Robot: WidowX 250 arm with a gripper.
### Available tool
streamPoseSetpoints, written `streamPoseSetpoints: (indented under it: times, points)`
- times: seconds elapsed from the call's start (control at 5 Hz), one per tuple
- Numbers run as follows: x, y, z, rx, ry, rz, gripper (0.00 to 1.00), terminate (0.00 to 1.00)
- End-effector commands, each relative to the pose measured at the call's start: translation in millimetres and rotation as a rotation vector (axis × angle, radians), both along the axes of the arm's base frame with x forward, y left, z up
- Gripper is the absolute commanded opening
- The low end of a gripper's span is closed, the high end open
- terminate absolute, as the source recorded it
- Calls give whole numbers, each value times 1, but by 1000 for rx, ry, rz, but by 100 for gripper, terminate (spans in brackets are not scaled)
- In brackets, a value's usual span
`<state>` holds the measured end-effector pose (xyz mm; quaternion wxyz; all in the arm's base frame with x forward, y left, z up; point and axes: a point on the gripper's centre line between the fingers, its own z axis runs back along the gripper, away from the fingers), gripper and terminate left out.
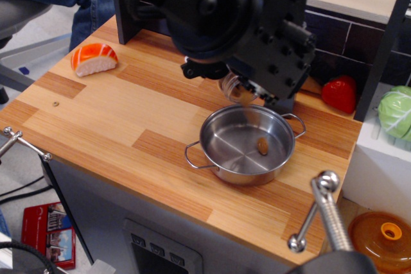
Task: Pour almonds in pot
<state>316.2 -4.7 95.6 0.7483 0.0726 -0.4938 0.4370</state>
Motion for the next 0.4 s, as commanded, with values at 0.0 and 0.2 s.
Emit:
streamPoseSetpoints:
  times: [0.0, 0.2]
  points:
    - [0, 2, 4, 77, -124, -114, 0, 0]
    - [-3, 3, 0, 113, -188, -170, 0, 100]
